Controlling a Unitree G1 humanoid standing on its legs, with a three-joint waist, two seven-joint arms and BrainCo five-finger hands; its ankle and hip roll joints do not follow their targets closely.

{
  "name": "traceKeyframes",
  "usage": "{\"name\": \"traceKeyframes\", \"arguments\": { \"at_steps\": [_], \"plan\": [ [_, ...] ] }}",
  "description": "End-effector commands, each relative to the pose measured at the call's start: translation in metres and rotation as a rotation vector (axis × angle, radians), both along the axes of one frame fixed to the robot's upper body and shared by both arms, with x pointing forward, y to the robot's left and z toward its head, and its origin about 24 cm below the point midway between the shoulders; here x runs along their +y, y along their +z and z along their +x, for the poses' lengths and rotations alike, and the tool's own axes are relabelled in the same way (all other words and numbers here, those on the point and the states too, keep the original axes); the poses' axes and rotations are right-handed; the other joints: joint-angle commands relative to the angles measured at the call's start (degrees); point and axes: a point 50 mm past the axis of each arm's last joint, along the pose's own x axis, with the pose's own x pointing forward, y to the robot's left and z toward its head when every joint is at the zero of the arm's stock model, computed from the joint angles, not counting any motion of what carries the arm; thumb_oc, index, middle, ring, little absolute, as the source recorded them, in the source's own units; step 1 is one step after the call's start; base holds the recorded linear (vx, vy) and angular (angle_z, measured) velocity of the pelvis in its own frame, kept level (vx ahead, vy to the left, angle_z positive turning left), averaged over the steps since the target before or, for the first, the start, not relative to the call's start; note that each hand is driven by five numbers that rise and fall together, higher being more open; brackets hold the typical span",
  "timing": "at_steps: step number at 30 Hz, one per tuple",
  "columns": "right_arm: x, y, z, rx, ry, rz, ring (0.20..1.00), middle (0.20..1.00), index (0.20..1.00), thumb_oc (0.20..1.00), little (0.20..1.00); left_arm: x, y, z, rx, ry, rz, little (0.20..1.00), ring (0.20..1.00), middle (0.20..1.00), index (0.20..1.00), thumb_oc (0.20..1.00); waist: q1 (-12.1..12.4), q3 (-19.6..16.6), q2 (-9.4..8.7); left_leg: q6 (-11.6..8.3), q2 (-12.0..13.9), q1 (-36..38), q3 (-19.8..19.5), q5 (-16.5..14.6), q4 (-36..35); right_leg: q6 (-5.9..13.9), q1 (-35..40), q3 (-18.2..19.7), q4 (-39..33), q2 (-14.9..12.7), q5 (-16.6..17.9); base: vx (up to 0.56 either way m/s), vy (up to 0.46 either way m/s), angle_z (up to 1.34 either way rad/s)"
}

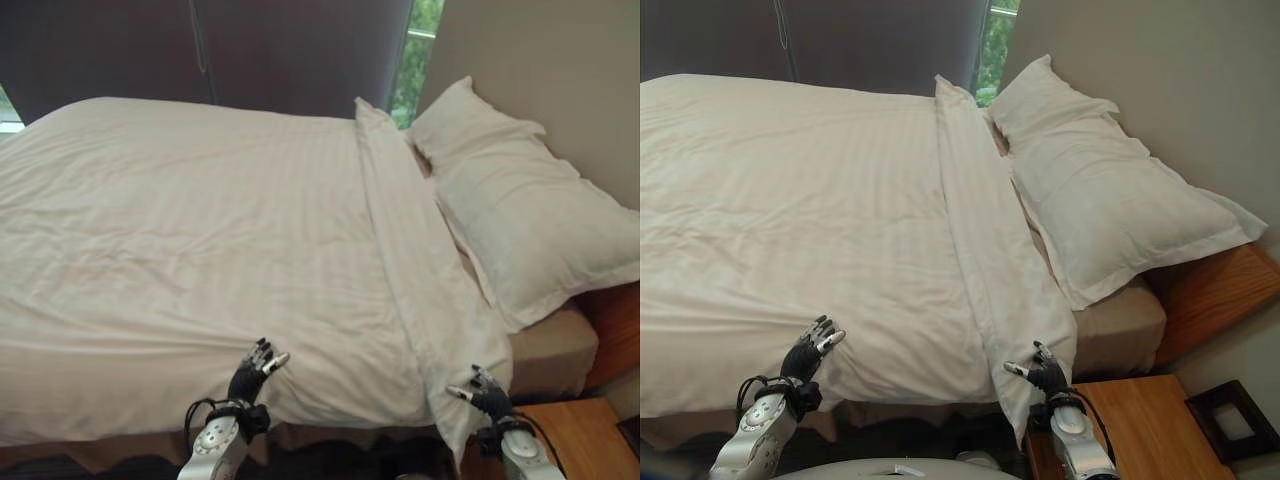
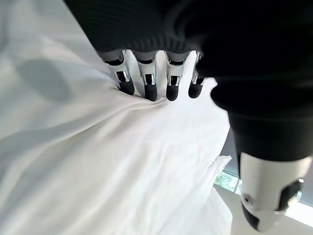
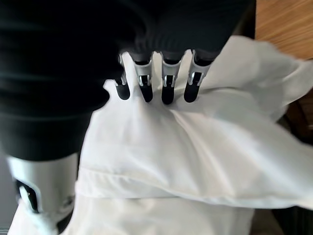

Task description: Making the bed.

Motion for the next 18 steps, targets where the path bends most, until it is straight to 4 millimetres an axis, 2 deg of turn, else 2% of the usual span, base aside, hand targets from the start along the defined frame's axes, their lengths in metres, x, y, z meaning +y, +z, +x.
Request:
{"name": "traceKeyframes", "arguments": {
  "at_steps": [1, 2, 5, 6, 7, 8, 9, 10, 11, 12, 13, 15, 18],
  "plan": [
    [-0.013, 0.03, 0.041, -0.14, 0.063, -0.115, 1.0, 1.0, 1.0, 1.0, 1.0, -0.031, -0.02, -0.006, 0.098, -0.195, -0.006, 1.0, 1.0, 1.0, 1.0, 1.0, -1.5, 1.8, 1.92, 1.06, 1.2, 1.3, -3.0, -0.7, 0.8, 1.66, -1.3, -2.4, 4.0, 0.1, -0.5, -0.04, 0.01, -0.03],
    [-0.014, 0.03, 0.041, -0.131, 0.061, -0.119, 1.0, 1.0, 1.0, 1.0, 1.0, -0.035, -0.042, -0.022, 0.228, -0.241, 0.027, 1.0, 1.0, 1.0, 1.0, 1.0, -2.3, 1.6, 1.96, 1.09, 1.2, 1.4, -2.6, -0.7, 0.8, 1.65, -1.5, -1.9, 4.1, 0.3, -0.4, -0.05, 0.011, -0.05],
    [-0.013, 0.031, 0.044, -0.135, 0.065, -0.119, 1.0, 1.0, 1.0, 1.0, 1.0, -0.039, -0.049, -0.021, 0.266, -0.29, 0.076, 1.0, 1.0, 1.0, 1.0, 1.0, -3.0, 1.4, 1.98, 1.08, 1.2, 1.4, -2.2, -0.7, 0.8, 1.67, -1.7, -1.4, 4.1, 0.4, -0.4, -0.02, 0.0, -0.06],
    [-0.012, 0.039, 0.052, -0.17, 0.082, -0.126, 1.0, 1.0, 1.0, 1.0, 1.0, -0.047, -0.037, -0.004, 0.184, -0.335, 0.068, 1.0, 1.0, 1.0, 1.0, 1.0, -3.8, 1.2, 2.1, 1.09, 1.1, 1.5, -1.8, -0.7, 0.8, 1.72, -2.1, -0.9, 4.2, 0.5, -0.2, -0.02, -0.001, -0.13],
    [-0.012, 0.039, 0.052, -0.17, 0.082, -0.126, 1.0, 1.0, 1.0, 1.0, 1.0, -0.047, -0.037, -0.004, 0.184, -0.335, 0.068, 1.0, 1.0, 1.0, 1.0, 1.0, -3.8, 1.2, 2.1, 1.09, 1.1, 1.5, -1.8, -0.7, 0.8, 1.72, -2.1, -0.9, 4.2, 0.5, -0.2, -0.02, 0.003, -0.2],
    [-0.011, 0.042, 0.054, -0.185, 0.09, -0.127, 1.0, 1.0, 1.0, 1.0, 1.0, -0.05, -0.03, 0.004, 0.145, -0.362, 0.069, 1.0, 1.0, 1.0, 1.0, 1.0, -4.1, 1.1, 2.14, 1.08, 1.1, 1.6, -1.7, -0.8, 0.8, 1.72, -2.2, -0.7, 4.1, 0.6, -0.2, -0.01, 0.002, -0.15],
    [-0.01, 0.048, 0.058, -0.215, 0.109, -0.136, 1.0, 1.0, 1.0, 1.0, 1.0, -0.056, -0.013, 0.023, 0.044, -0.399, 0.09, 1.0, 1.0, 1.0, 1.0, 1.0, -4.6, 1.0, 2.19, 1.04, 1.2, 1.6, -1.5, -0.7, 0.8, 1.74, -2.4, -0.5, 4.2, 0.6, -0.1, -0.01, 0.002, -0.1],
    [-0.01, 0.048, 0.058, -0.215, 0.109, -0.136, 1.0, 1.0, 1.0, 1.0, 1.0, -0.056, -0.013, 0.023, 0.044, -0.399, 0.09, 1.0, 1.0, 1.0, 1.0, 1.0, -4.6, 1.0, 2.19, 1.04, 1.2, 1.6, -1.4, -0.7, 0.8, 1.74, -2.3, -0.5, 4.2, 0.6, -0.1, 0.0, 0.0, 0.0],
    [-0.007, 0.057, 0.064, -0.262, 0.122, -0.14, 1.0, 1.0, 1.0, 1.0, 1.0, -0.066, 0.007, 0.038, -0.059, -0.417, 0.04, 1.0, 1.0, 1.0, 1.0, 1.0, -4.8, 0.8, 2.12, 1.01, 1.2, 1.6, -1.3, -0.7, 0.8, 1.72, -2.3, -0.5, 4.2, 0.6, -0.1, 0.0, 0.0, 0.0],
    [-0.006, 0.059, 0.065, -0.272, 0.125, -0.139, 1.0, 1.0, 1.0, 1.0, 1.0, -0.07, 0.016, 0.044, -0.108, -0.425, 0.016, 1.0, 1.0, 1.0, 1.0, 1.0, -4.8, 0.7, 2.1, 1.0, 1.3, 1.6, -1.4, -0.7, 0.8, 1.73, -2.3, -0.5, 4.1, 0.6, -0.1, 0.0, 0.0, 0.0],
    [-0.006, 0.059, 0.065, -0.272, 0.124, -0.139, 1.0, 1.0, 1.0, 1.0, 1.0, -0.069, 0.016, 0.044, -0.107, -0.424, 0.016, 1.0, 1.0, 1.0, 1.0, 1.0, -4.8, 0.7, 2.07, 1.0, 1.3, 1.6, -1.4, -0.7, 0.8, 1.73, -2.2, -0.5, 4.1, 0.6, -0.1, 0.0, 0.0, 0.0],
    [-0.004, 0.066, 0.071, -0.308, 0.14, -0.144, 1.0, 1.0, 1.0, 1.0, 1.0, -0.078, 0.034, 0.056, -0.19, -0.47, 0.0, 1.0, 1.0, 1.0, 1.0, 1.0, -5.0, 0.5, 1.89, 0.99, 1.3, 1.7, -1.5, -0.8, 0.8, 1.75, -2.1, -0.5, 4.1, 0.5, -0.2, 0.0, 0.0, 0.0],
    [-0.004, 0.066, 0.071, -0.308, 0.14, -0.144, 1.0, 1.0, 1.0, 1.0, 1.0, -0.078, 0.034, 0.056, -0.19, -0.47, 0.0, 1.0, 1.0, 1.0, 1.0, 1.0, -5.0, 0.5, 1.89, 0.99, 1.3, 1.7, -1.5, -0.8, 0.8, 1.75, -2.1, -0.5, 4.1, 0.5, -0.2, 0.0, 0.0, 0.0]
  ]
}}
